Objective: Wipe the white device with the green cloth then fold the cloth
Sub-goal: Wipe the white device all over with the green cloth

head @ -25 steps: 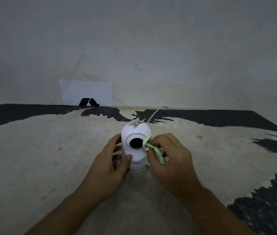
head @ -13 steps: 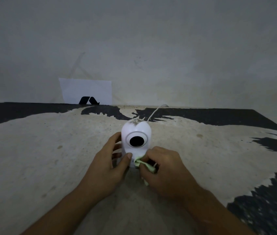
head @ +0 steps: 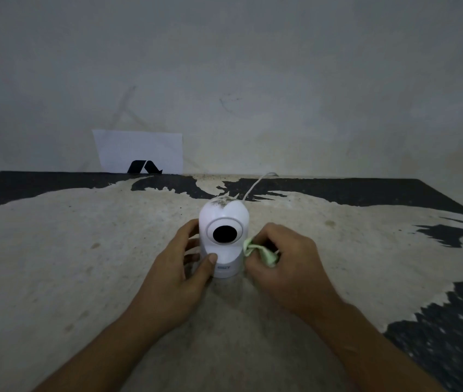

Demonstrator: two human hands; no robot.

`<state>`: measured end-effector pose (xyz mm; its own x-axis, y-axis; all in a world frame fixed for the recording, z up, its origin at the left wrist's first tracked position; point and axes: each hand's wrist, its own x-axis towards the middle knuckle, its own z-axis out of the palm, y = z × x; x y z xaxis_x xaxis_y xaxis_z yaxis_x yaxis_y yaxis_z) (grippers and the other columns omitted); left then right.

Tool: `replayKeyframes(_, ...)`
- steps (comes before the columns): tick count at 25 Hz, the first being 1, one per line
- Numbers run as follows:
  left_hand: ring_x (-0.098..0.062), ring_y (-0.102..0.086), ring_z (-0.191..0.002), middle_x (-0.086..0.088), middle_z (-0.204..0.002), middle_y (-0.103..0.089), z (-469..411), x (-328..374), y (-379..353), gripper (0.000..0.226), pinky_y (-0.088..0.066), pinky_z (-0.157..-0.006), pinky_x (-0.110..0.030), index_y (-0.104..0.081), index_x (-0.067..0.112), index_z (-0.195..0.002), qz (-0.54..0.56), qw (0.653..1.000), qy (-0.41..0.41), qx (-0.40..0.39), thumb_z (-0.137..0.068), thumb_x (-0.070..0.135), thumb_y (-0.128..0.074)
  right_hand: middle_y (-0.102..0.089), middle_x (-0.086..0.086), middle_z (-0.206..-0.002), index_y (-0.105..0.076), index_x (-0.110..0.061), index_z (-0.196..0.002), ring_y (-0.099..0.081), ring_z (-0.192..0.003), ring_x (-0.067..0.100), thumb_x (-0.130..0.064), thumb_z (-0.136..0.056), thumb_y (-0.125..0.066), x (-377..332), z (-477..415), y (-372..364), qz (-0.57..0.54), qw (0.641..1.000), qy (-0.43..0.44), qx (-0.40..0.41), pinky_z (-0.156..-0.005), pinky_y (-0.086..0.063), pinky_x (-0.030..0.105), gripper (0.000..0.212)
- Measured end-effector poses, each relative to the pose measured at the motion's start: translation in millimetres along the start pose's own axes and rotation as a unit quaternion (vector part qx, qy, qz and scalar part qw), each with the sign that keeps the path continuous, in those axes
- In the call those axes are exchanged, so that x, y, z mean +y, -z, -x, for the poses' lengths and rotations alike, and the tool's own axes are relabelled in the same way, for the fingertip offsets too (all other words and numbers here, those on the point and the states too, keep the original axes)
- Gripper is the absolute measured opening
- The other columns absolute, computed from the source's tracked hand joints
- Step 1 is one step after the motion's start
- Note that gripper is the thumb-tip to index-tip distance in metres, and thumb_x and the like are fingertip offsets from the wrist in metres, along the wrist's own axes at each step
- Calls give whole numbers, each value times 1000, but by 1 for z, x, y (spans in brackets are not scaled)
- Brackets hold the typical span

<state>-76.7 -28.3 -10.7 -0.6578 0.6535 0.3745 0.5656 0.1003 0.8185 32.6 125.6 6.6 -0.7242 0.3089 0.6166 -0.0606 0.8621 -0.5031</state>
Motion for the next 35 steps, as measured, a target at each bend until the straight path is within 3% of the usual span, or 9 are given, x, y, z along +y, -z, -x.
replayKeyframes(5,18,-44,-106,35,-119,-43,0,0,0,52,-40,-78,-5,-24,59,-121,2,1000,2,-2,-76,53,-49,-68,-3,-102,-66,-10,-110,-61,-92,3,0,-86,-60,3,2,-8,-35,993,6,112,-81,-49,14,26)
replayKeyframes(8,26,-40,-104,41,-116,-39,0,-1,0,50,-40,-72,1,-22,63,-118,-3,1000,-5,-8,-76,54,-48,-70,0,-106,-67,-11,-113,-62,-91,4,-7,-87,-61,4,4,-14,-54,994,-50,86,-81,-52,24,26)
replayKeyframes(11,30,-38,-102,46,-112,-37,-1,-2,1,49,-39,-69,2,-20,68,-114,-14,1000,-2,-10,-75,58,-48,-65,-2,-113,-61,-9,-121,-60,-103,3,-22,-90,-60,-1,3,-14,-79,993,-22,90,-87,-50,17,34)
replayKeyframes(18,27,-41,-101,46,-111,-38,-2,-1,1,49,-40,-69,2,-20,71,-112,-9,1000,1,-7,-74,58,-48,-65,5,-113,-63,-5,-117,-59,-106,7,5,-87,-58,-1,-1,-8,-56,991,35,118,-91,-47,17,33)
replayKeyframes(23,23,-42,-104,43,-115,-41,-1,0,1,50,-40,-75,-2,-22,68,-115,-4,1000,-5,-6,-75,57,-49,-58,12,-119,-53,-3,-129,-52,-109,8,11,-87,-53,-3,-2,-14,-15,993,53,100,-93,-42,11,44)
replayKeyframes(28,32,-38,-100,50,-107,-39,-1,2,1,47,-36,-68,7,-21,75,-109,-2,1000,5,-7,-73,60,-48,-54,6,-133,-53,-8,-131,-47,-125,11,-14,-91,-53,-8,-7,-17,-66,993,57,75,-103,-40,22,40)
replayKeyframes(31,32,-38,-100,57,-101,-40,-1,3,2,47,-36,-68,7,-21,77,-108,4,1000,3,-9,-75,59,-49,-63,-11,-115,-61,-18,-120,-55,-109,-3,-25,-94,-54,-12,-18,-17,-119,989,-11,91,-91,-45,13,28)
replayKeyframes(33,30,-40,-101,56,-102,-41,0,4,2,47,-36,-69,6,-22,76,-109,11,1000,6,-11,-75,58,-50,-64,-21,-99,-63,-27,-108,-59,-90,-7,-19,-94,-54,-8,-29,-11,-126,985,-39,111,-74,-47,7,19)
replayKeyframes(35,28,-41,-103,54,-103,-43,0,3,3,47,-38,-70,5,-24,75,-109,17,1000,5,-11,-75,58,-50,-63,-24,-98,-65,-26,-104,-59,-89,-8,-14,-95,-52,-6,-39,-3,-129,981,-31,143,-74,-43,5,20)
